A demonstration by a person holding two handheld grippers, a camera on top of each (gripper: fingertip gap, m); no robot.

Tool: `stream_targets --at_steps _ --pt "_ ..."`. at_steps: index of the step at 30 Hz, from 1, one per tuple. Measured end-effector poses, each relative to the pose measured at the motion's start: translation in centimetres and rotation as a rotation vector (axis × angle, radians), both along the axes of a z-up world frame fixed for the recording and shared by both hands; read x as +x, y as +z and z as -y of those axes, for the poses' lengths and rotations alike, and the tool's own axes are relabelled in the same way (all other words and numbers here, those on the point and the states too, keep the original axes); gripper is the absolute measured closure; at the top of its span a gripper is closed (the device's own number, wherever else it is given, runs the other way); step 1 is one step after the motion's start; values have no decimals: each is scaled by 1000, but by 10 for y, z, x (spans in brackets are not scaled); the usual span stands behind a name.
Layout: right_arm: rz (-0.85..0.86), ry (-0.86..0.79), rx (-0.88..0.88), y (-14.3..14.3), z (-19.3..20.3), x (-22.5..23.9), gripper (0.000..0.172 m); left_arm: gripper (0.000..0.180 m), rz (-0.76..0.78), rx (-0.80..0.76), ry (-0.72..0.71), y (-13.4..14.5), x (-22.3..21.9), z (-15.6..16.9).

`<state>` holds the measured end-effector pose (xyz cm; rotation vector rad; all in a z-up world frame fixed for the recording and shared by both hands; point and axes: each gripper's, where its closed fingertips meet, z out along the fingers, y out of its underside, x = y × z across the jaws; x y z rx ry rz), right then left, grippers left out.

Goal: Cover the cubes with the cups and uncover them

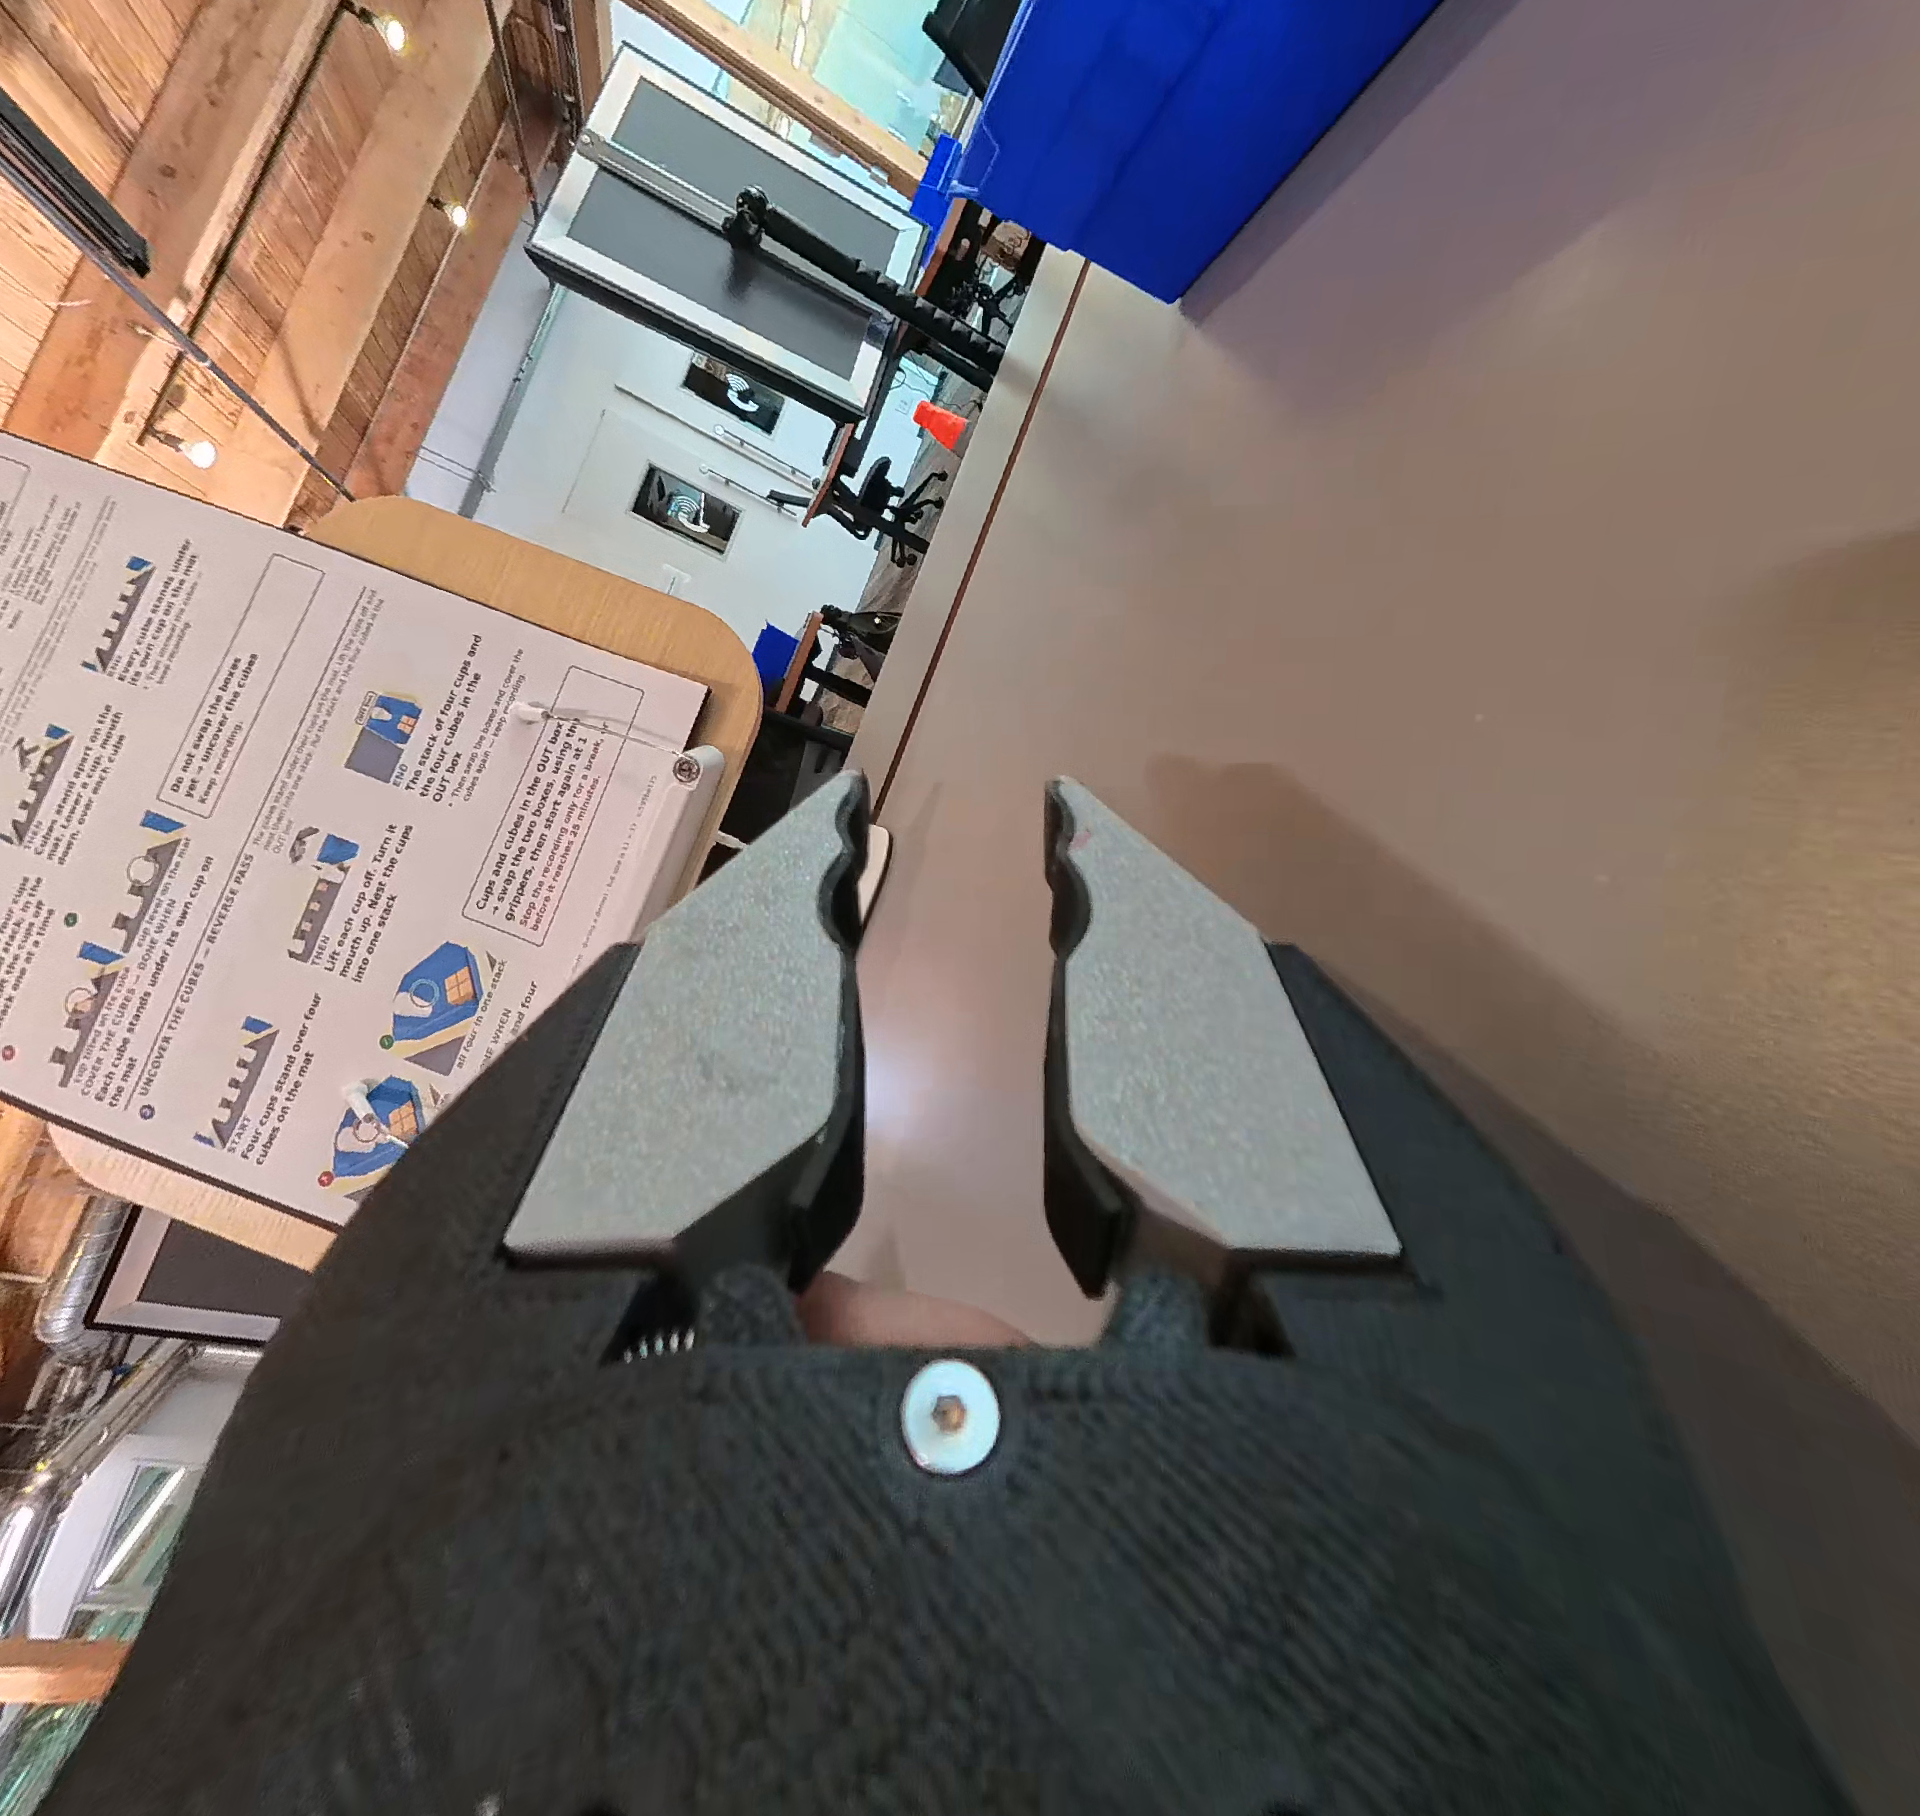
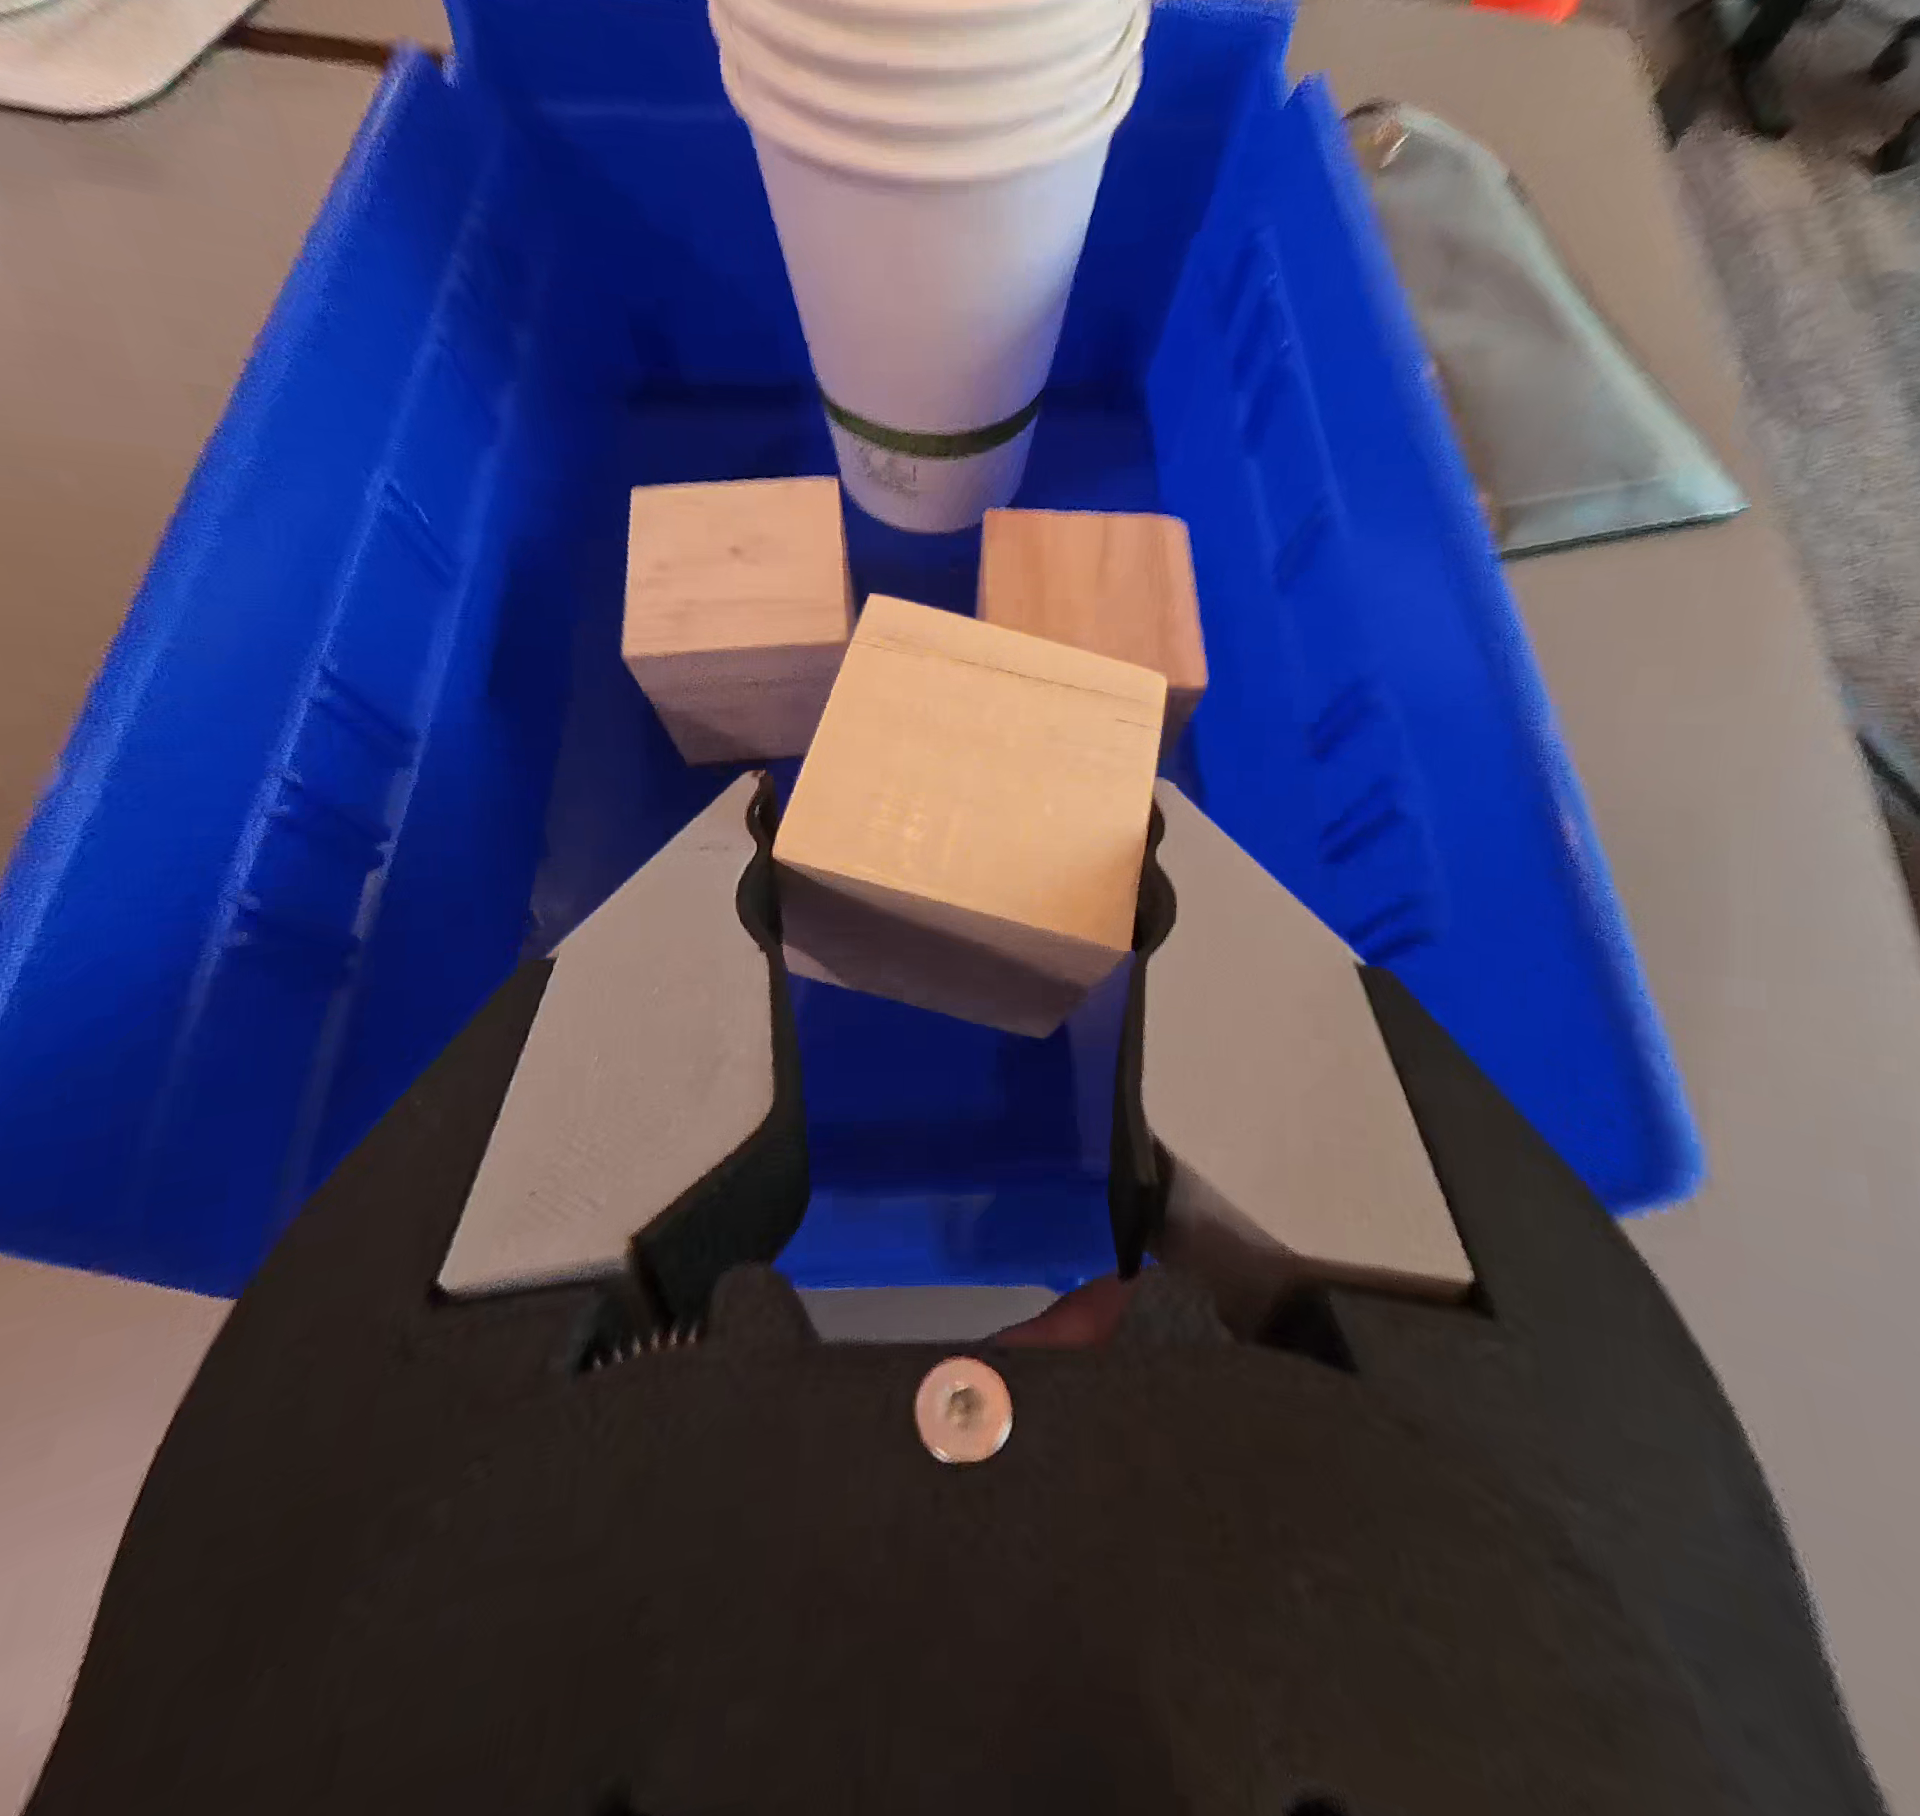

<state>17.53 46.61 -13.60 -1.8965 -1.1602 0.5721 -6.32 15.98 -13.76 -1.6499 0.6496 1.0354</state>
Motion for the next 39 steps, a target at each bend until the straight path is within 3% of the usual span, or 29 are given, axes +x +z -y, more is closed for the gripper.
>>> stream_targets --at_steps 3,4,9,12,16,19,21,24,26,30,35,36,39 --pt "50 -17 8 -16 -10 3 100 149 0 -12 2 -3 -1 -1" --pt "42 -21 8 -14 -11 5 105 149 0 -16 1 -4 -1 -1" --pt "-101 -30 72 28 1 3 111 149 35 -4 15 -1 -5 0" --pt "-230 85 98 68 48 -19 110 149 123 50 86 9 -20 3" --pt "-361 354 107 104 150 -70 110 145 261 182 227 30 -53 17" --pt "-329 564 66 86 227 -121 110 139 427 332 306 51 -76 36" --pt "-271 613 87 61 251 -158 110 126 565 416 360 57 -93 50" --pt "-194 602 146 21 253 -209 111 101 697 458 512 46 -125 74" --pt "-172 573 188 0 246 -232 117 93 719 460 606 36 -144 89" --pt "-125 559 349 -15 233 -237 123 74 849 304 729 -6 -164 98" --pt "-240 563 299 0 235 -226 130 93 1138 189 635 -30 -164 88" --pt "-250 565 265 0 236 -226 129 89 1194 165 613 -34 -163 85" --pt "-237 587 183 -5 242 -228 125 117 1195 181 622 -33 -171 90"
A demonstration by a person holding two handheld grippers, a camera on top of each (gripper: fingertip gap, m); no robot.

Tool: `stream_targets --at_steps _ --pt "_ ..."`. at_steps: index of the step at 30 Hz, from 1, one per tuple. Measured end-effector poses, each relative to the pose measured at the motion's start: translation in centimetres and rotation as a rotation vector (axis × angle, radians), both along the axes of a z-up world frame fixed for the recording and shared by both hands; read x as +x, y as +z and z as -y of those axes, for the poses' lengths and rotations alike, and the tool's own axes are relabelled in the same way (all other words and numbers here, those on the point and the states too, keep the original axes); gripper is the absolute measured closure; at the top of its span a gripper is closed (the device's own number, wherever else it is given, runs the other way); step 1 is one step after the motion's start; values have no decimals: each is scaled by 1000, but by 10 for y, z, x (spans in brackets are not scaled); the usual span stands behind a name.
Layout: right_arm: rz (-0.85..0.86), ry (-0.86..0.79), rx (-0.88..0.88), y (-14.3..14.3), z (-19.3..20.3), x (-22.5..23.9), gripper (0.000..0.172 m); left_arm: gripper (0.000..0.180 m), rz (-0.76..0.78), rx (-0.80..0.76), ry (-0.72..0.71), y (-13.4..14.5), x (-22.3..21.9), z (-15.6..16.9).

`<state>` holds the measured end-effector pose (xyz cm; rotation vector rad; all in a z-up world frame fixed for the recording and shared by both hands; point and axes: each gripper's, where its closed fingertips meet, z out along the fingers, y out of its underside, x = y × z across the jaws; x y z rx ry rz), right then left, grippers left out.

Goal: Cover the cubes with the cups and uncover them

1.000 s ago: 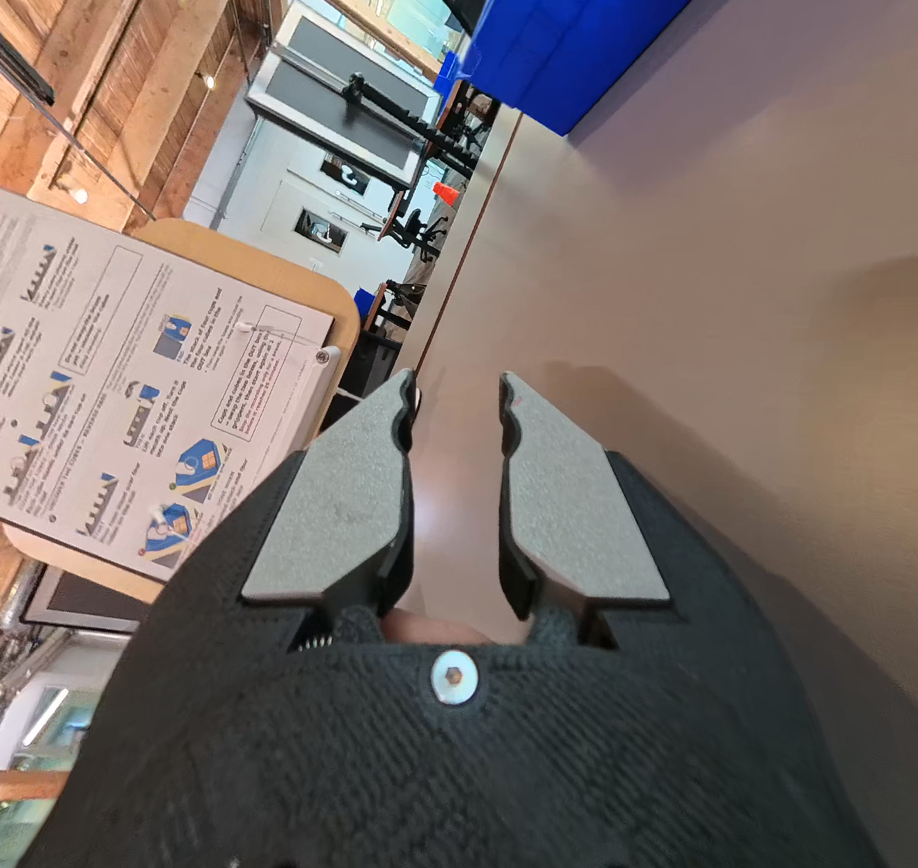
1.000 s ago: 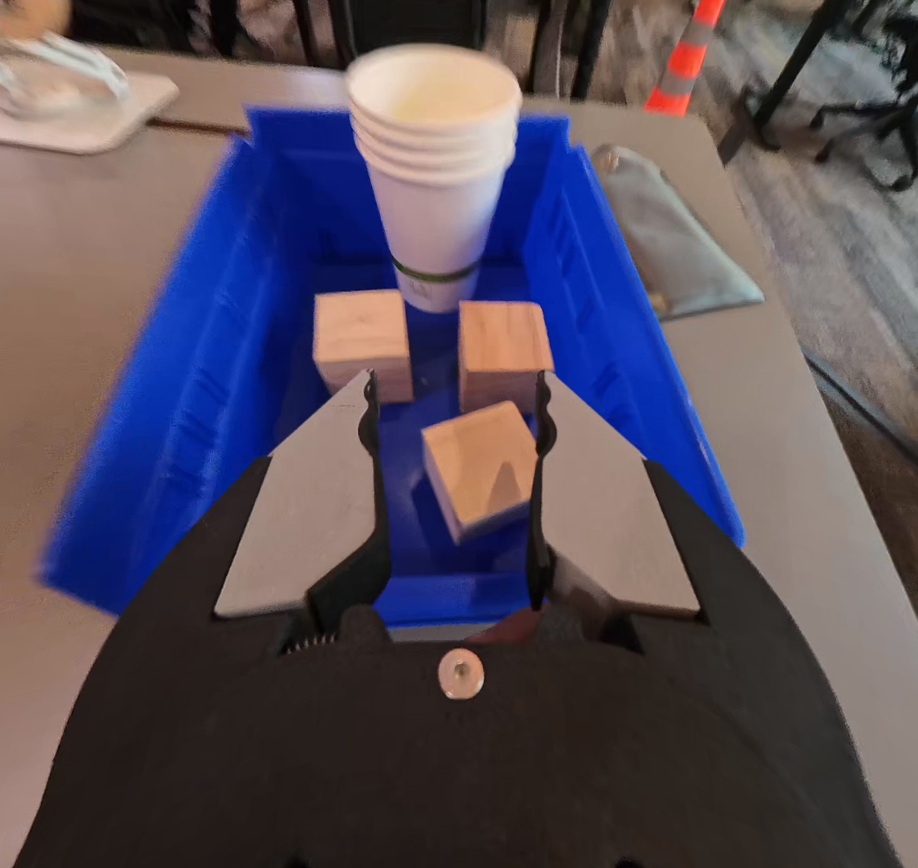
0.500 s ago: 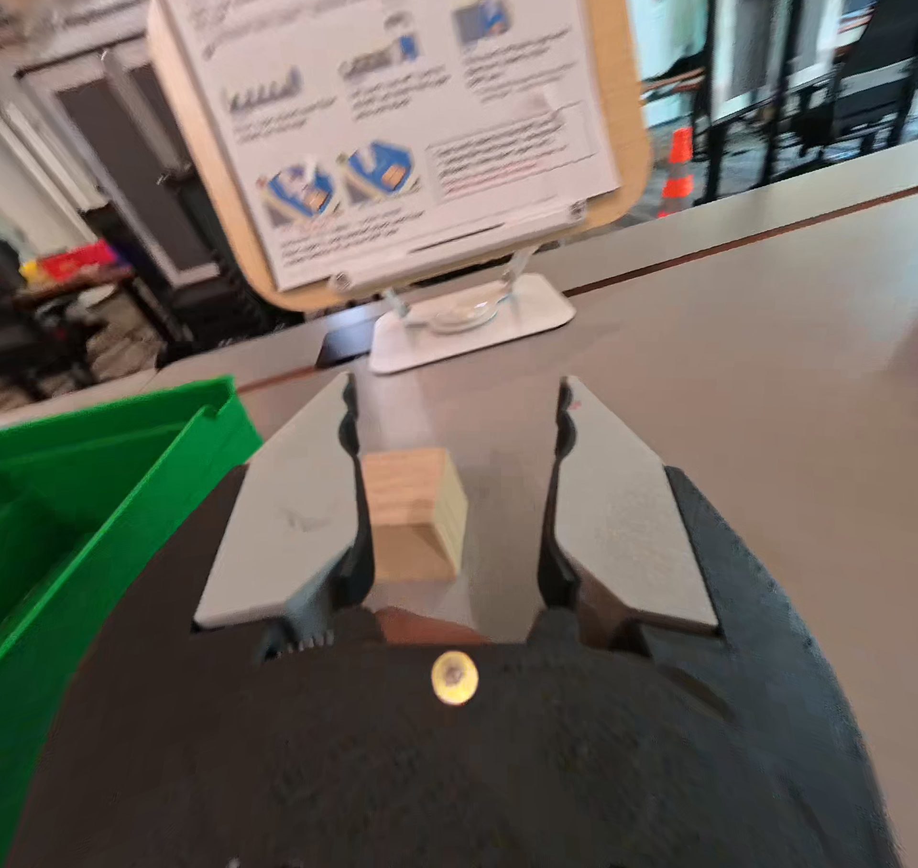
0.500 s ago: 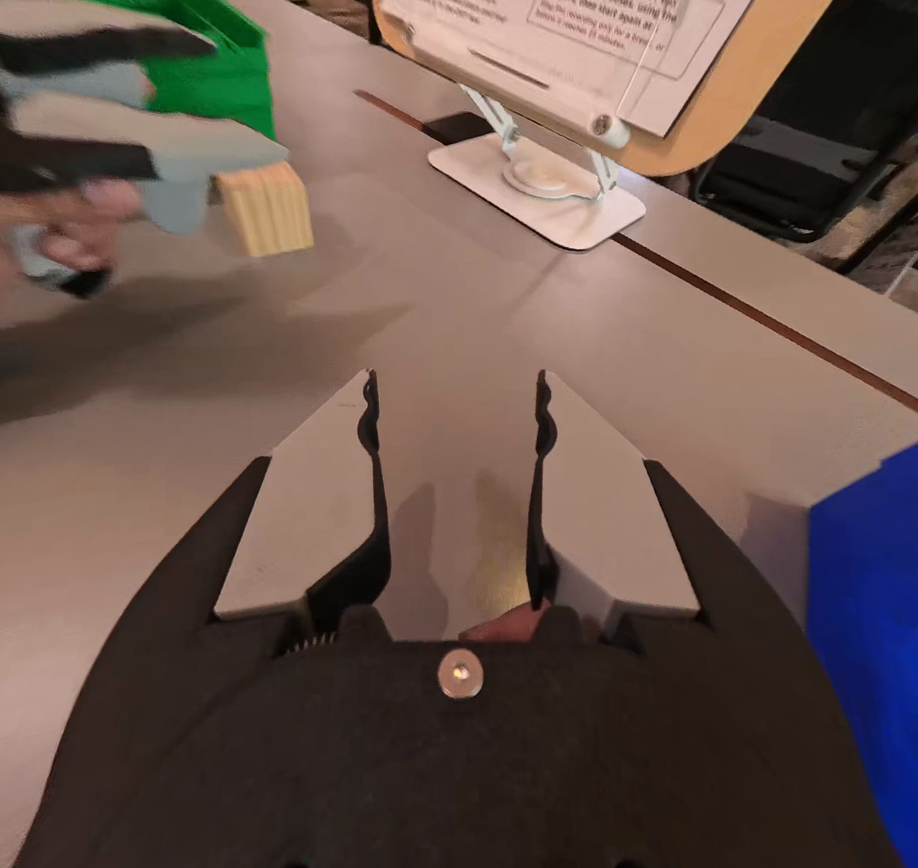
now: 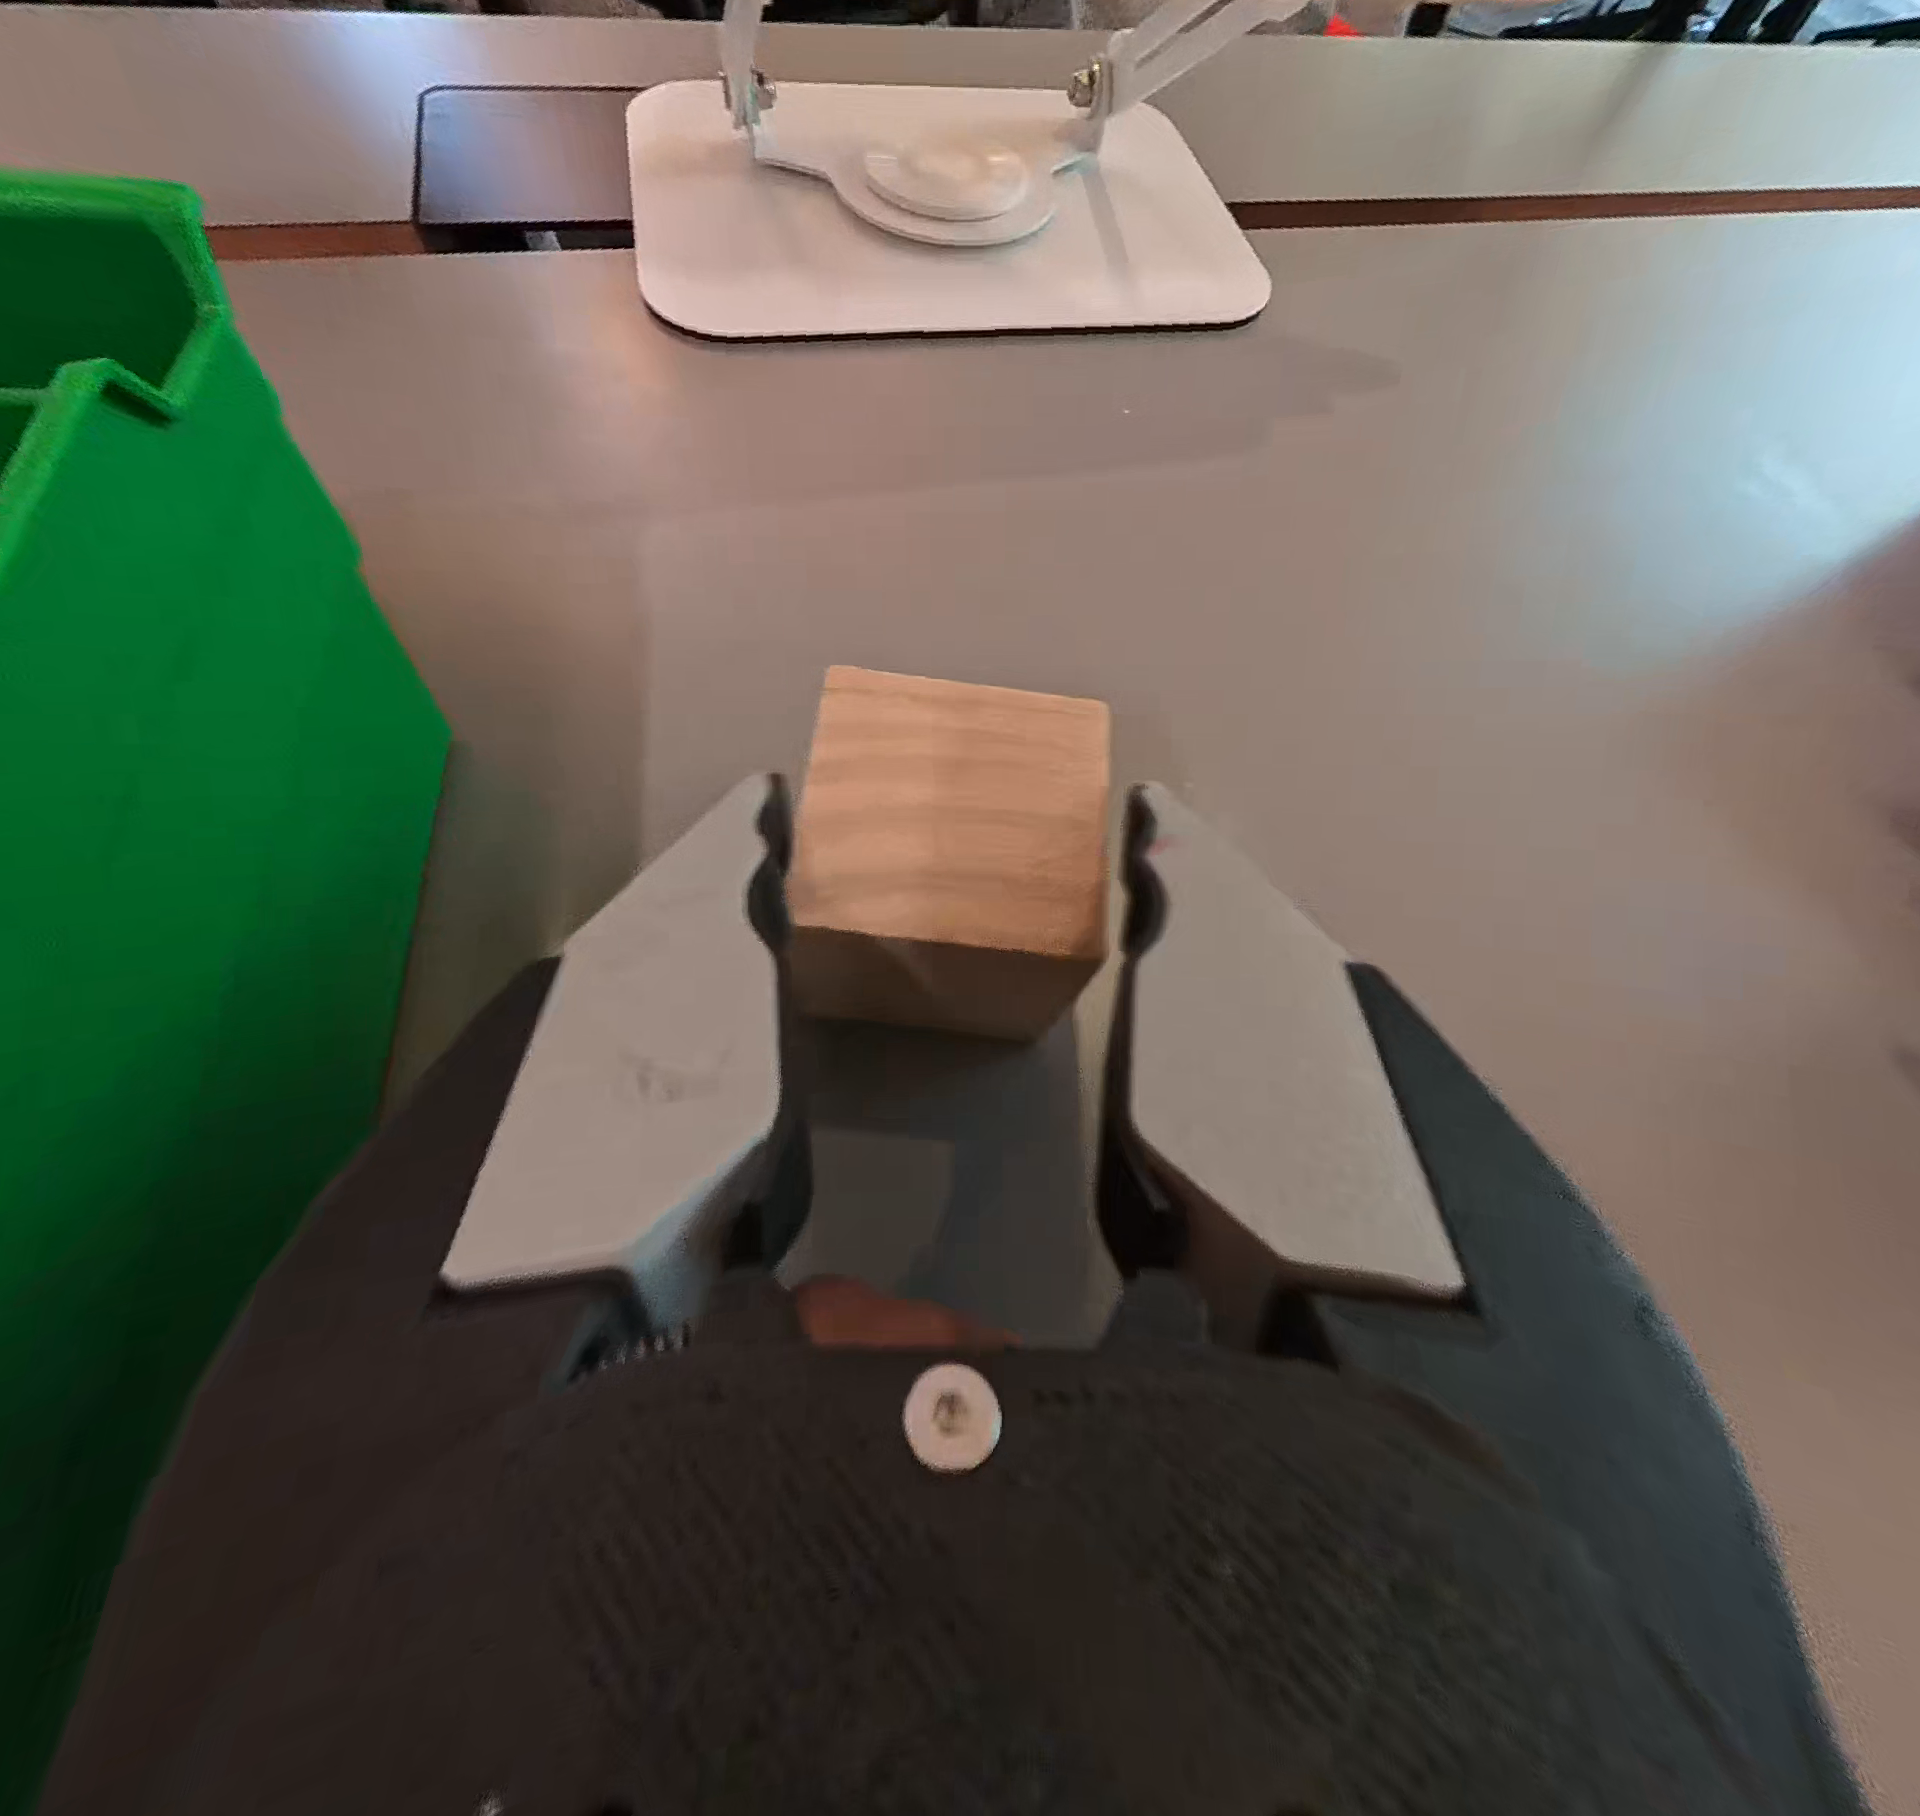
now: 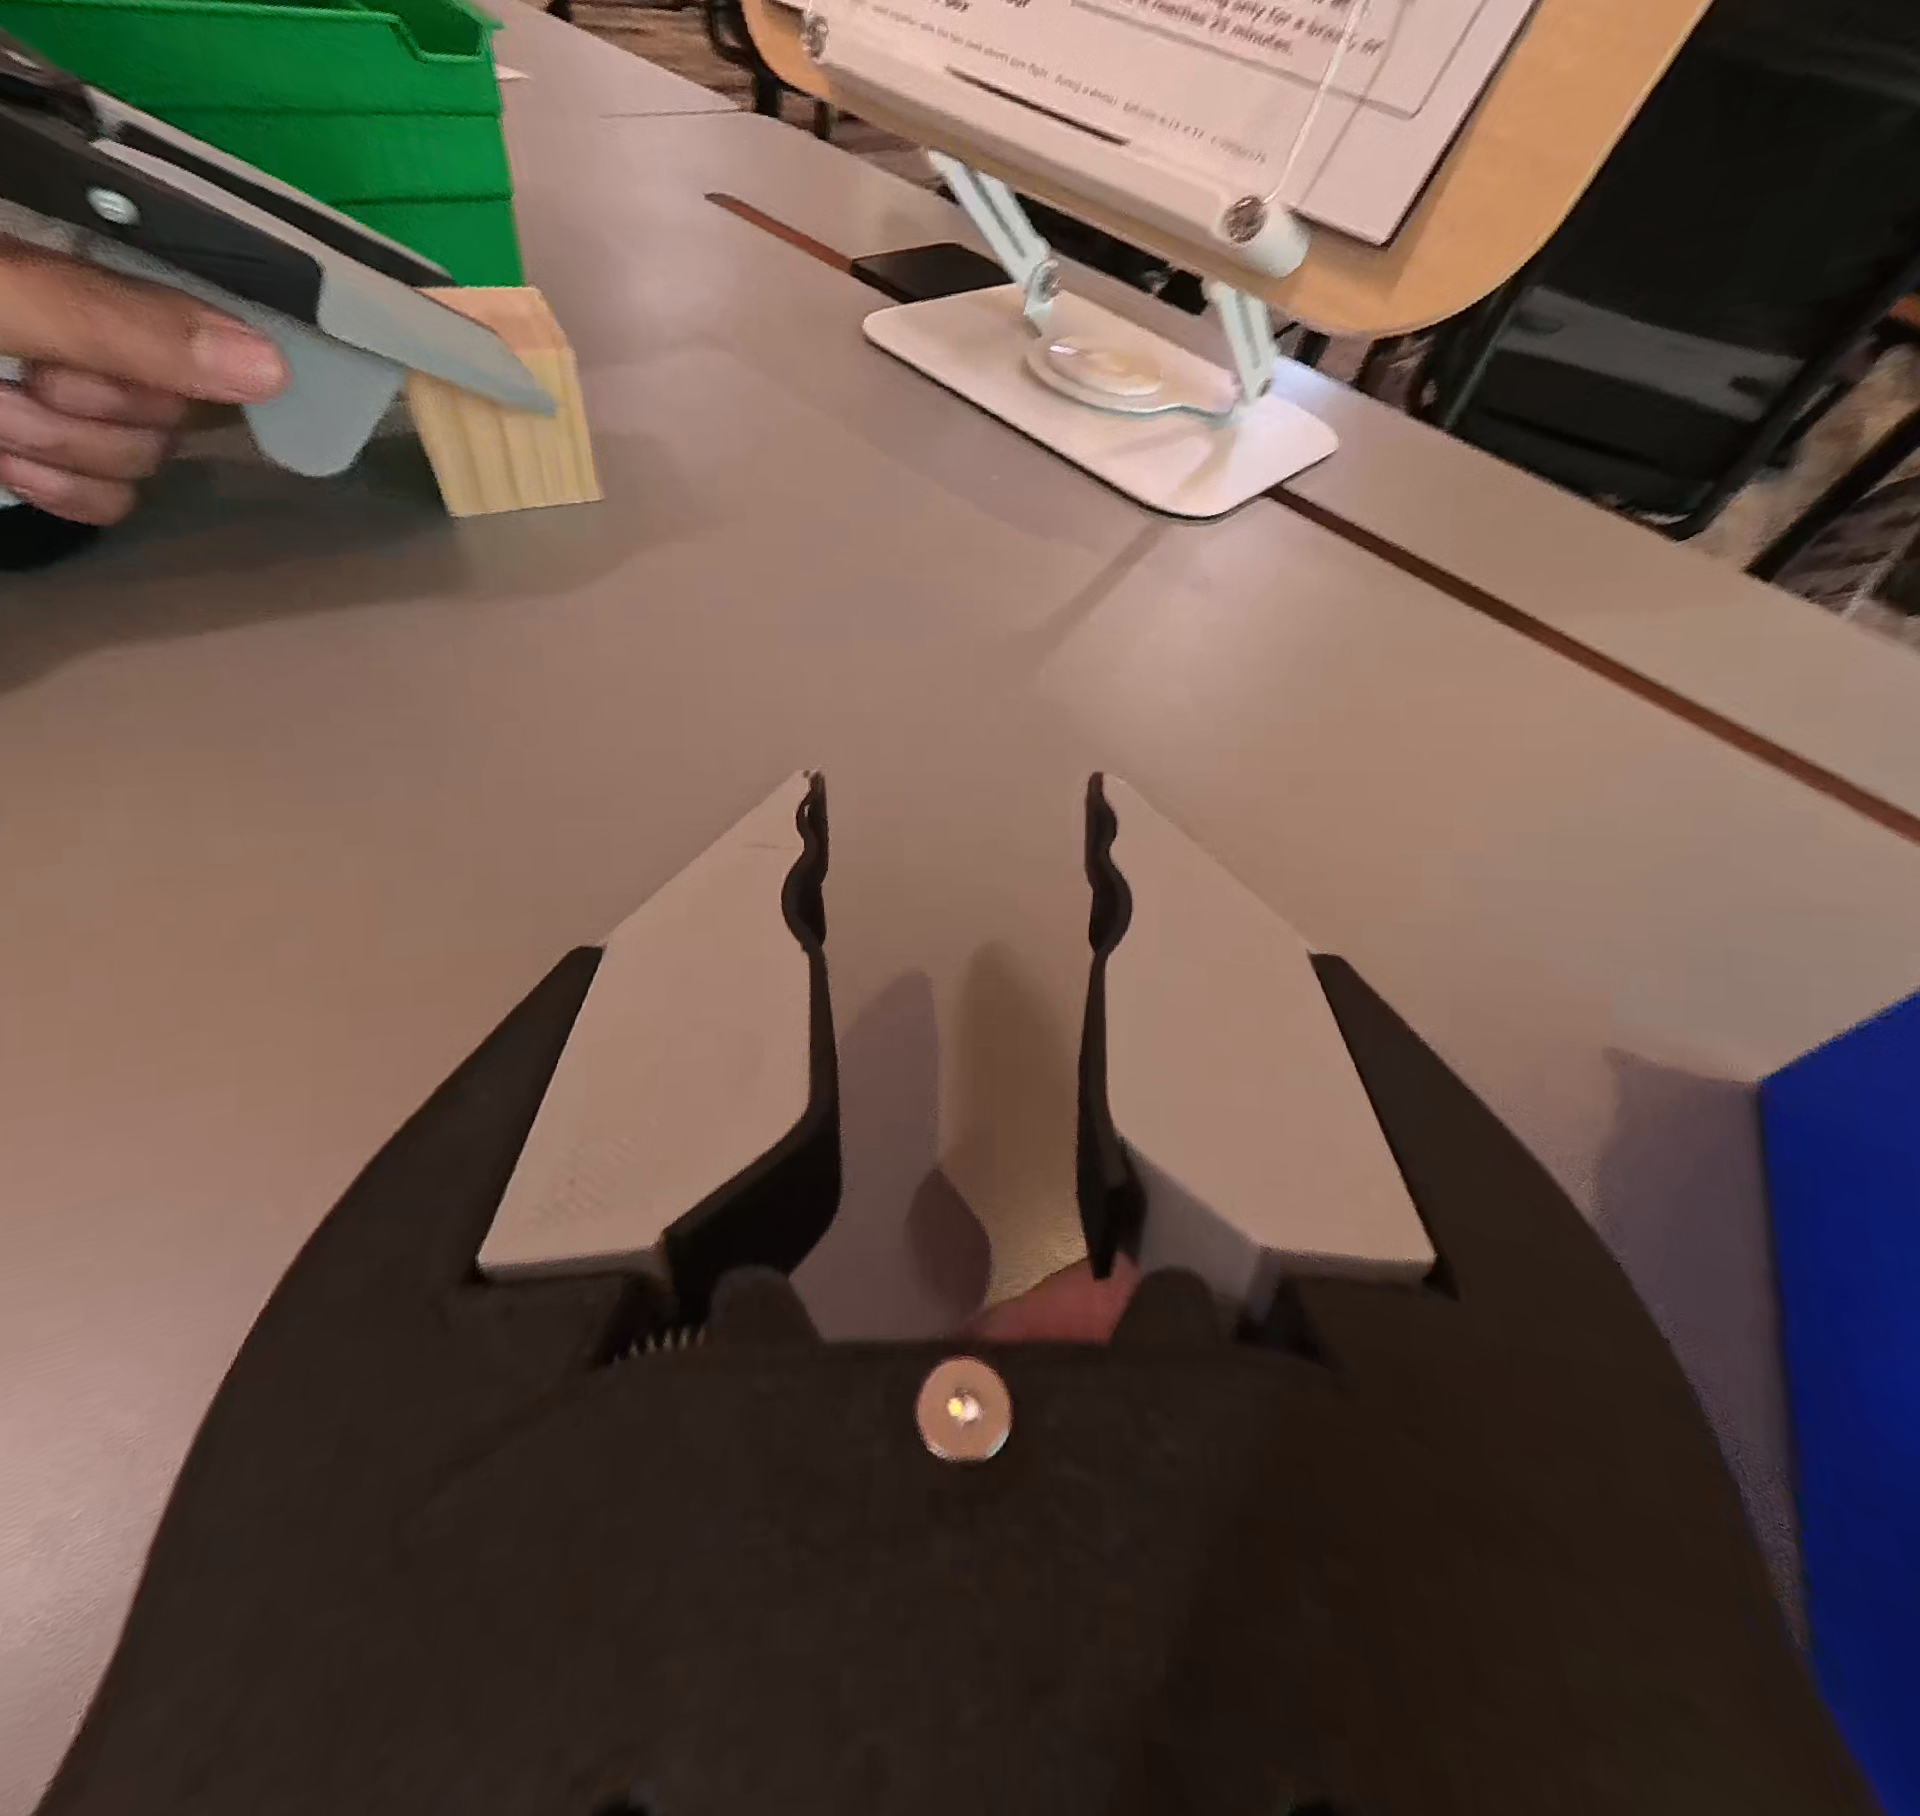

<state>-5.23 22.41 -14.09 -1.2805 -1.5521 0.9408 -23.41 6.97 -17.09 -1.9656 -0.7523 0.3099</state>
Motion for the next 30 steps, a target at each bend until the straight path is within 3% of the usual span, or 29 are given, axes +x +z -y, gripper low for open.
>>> stream_targets --at_steps 4,8,9,13,16,20,25,27,30 --pt "28 84 -125 -2 17 2 120 120 -42 -51 -19 -2 0 1" --pt "18 85 -152 0 18 3 121 108 -147 -199 -11 -10 -1 1" --pt "16 84 -154 0 18 3 122 116 -191 -242 -6 -10 -4 3" --pt "12 118 -187 2 23 4 122 117 -194 -216 -96 -8 4 -5" --pt "26 196 -269 2 38 7 121 118 -279 -181 -147 3 16 -13" --pt "42 298 -427 6 55 10 117 118 -494 -87 -293 31 52 -41" --pt "80 400 -656 13 65 17 94 118 -863 41 -586 64 140 -69" --pt "68 429 -697 19 67 19 94 118 -925 111 -729 68 182 -74" --pt "66 517 -738 26 80 27 103 118 -995 118 -806 67 215 -81"
